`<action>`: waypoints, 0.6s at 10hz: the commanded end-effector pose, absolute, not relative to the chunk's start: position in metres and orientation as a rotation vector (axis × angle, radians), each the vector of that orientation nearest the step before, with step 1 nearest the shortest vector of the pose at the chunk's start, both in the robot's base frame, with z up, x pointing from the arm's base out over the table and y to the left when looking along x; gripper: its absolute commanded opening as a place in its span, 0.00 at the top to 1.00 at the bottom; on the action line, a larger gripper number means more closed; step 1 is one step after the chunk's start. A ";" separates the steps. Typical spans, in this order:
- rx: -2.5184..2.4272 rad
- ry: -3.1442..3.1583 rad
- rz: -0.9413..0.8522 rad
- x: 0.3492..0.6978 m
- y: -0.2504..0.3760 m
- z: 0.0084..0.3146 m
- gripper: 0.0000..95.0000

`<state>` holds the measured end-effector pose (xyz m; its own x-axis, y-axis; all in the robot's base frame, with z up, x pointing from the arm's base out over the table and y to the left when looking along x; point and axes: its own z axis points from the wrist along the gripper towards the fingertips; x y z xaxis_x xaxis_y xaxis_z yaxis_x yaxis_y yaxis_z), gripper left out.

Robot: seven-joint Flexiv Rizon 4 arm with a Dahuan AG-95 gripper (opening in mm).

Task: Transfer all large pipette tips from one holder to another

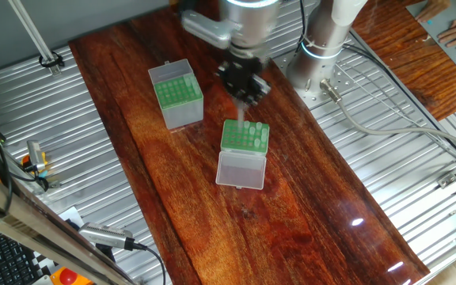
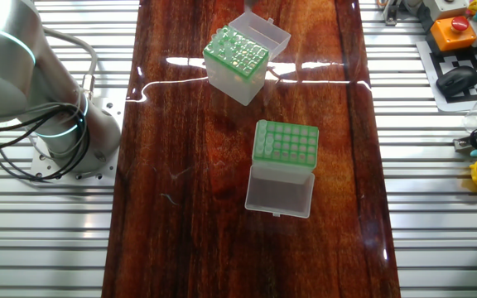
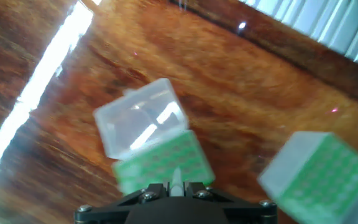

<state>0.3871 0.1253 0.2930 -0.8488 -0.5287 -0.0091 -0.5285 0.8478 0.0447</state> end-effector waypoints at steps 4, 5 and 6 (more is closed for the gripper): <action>0.847 -2.995 -0.017 0.389 0.109 0.289 1.00; 0.832 -3.019 -0.021 0.389 0.109 0.289 1.00; 0.874 -3.012 -0.021 0.392 0.086 0.296 1.00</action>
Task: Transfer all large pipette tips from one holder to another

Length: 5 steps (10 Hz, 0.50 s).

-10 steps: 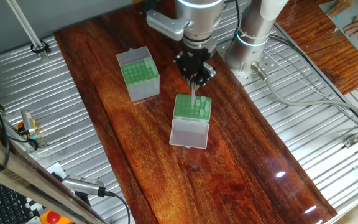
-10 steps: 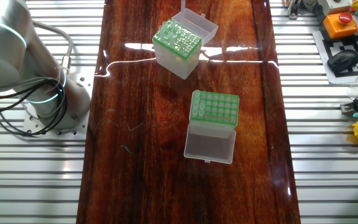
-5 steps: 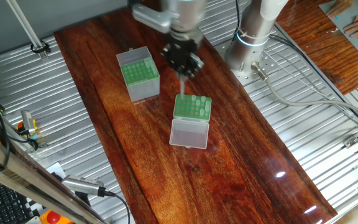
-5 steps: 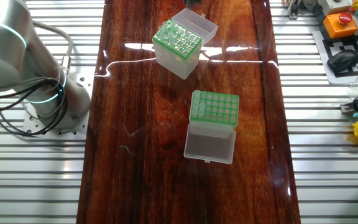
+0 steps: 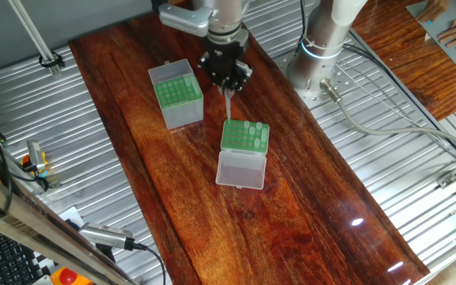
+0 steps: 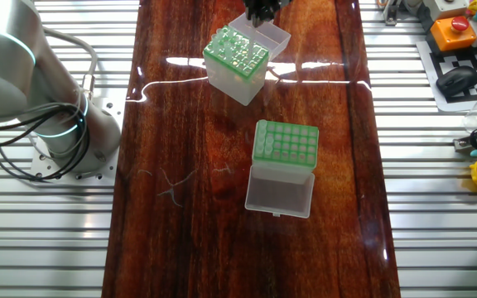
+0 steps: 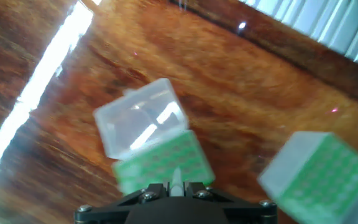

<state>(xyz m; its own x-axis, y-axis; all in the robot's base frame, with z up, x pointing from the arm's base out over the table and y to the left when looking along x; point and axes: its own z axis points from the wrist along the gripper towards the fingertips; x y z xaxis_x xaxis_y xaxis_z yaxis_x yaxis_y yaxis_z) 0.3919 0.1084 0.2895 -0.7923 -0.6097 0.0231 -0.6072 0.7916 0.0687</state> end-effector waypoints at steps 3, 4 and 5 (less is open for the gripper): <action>0.984 -2.961 -0.051 0.406 0.026 0.312 1.00; 0.983 -2.959 -0.059 0.406 0.026 0.312 1.00; 0.939 -2.975 -0.062 0.406 0.026 0.312 1.00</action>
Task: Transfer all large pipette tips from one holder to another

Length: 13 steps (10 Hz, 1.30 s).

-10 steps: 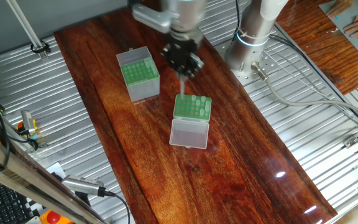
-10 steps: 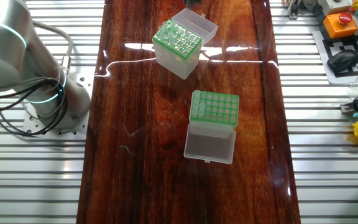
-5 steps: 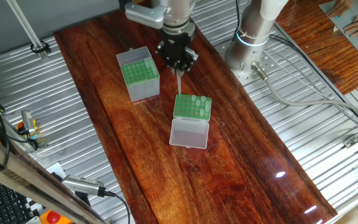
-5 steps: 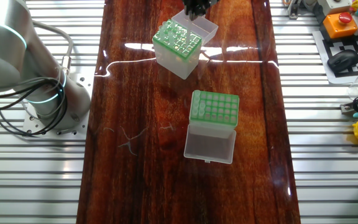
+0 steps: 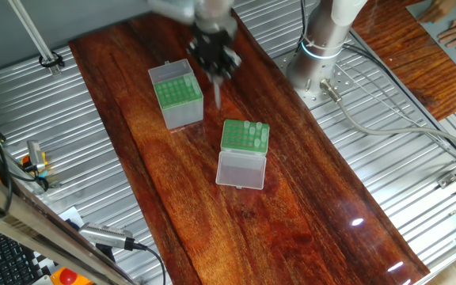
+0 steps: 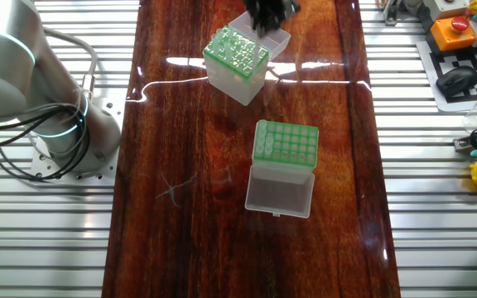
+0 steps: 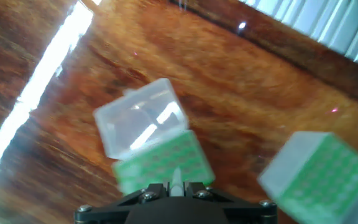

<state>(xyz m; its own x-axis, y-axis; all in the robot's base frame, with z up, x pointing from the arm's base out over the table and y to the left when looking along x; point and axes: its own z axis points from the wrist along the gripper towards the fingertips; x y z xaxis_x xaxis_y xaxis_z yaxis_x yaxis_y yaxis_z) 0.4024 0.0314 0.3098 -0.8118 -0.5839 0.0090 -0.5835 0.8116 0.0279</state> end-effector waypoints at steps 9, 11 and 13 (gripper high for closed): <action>0.959 -2.995 -0.027 0.416 -0.040 0.306 1.00; 0.971 -3.002 -0.025 0.418 -0.041 0.296 1.00; 0.989 -3.003 -0.018 0.419 -0.042 0.290 1.00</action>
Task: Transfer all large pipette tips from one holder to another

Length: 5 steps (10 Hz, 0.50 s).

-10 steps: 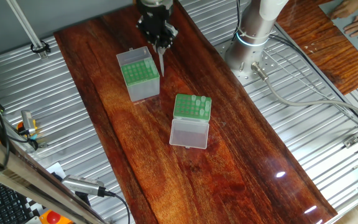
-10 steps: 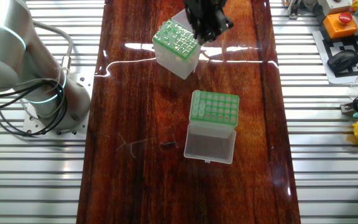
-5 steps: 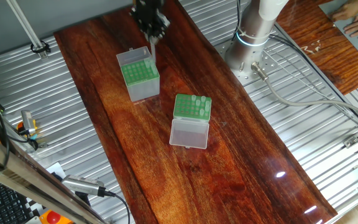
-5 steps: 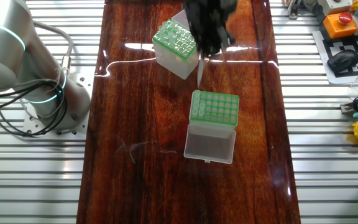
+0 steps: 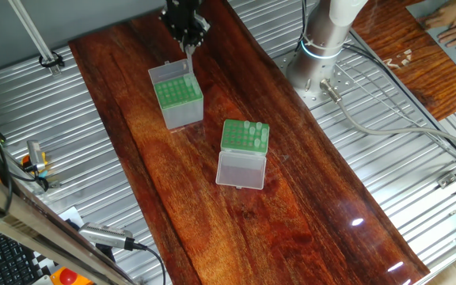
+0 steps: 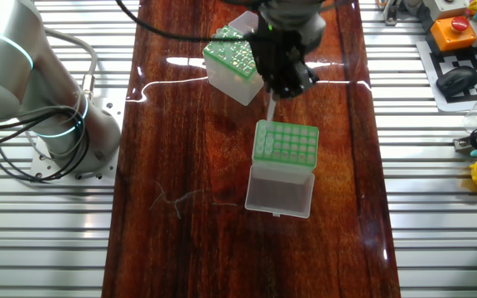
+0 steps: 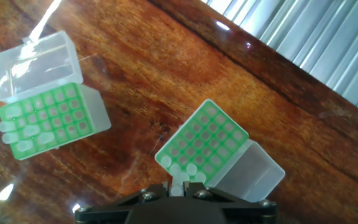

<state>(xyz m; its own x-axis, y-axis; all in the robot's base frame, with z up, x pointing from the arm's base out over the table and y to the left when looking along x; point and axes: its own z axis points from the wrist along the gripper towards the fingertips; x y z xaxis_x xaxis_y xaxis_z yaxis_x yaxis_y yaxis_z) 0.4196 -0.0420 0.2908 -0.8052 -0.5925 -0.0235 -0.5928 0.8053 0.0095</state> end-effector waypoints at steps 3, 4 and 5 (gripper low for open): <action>-0.985 2.950 0.011 0.420 -0.043 0.281 1.00; -0.988 2.946 0.007 0.420 -0.043 0.279 1.00; -0.992 2.942 0.006 0.420 -0.043 0.277 1.00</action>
<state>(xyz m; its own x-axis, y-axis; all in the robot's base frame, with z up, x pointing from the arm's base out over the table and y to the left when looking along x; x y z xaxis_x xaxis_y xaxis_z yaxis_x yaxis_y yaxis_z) 0.4196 -0.0429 0.2761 -0.7943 -0.6065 -0.0353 -0.6067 0.7949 -0.0072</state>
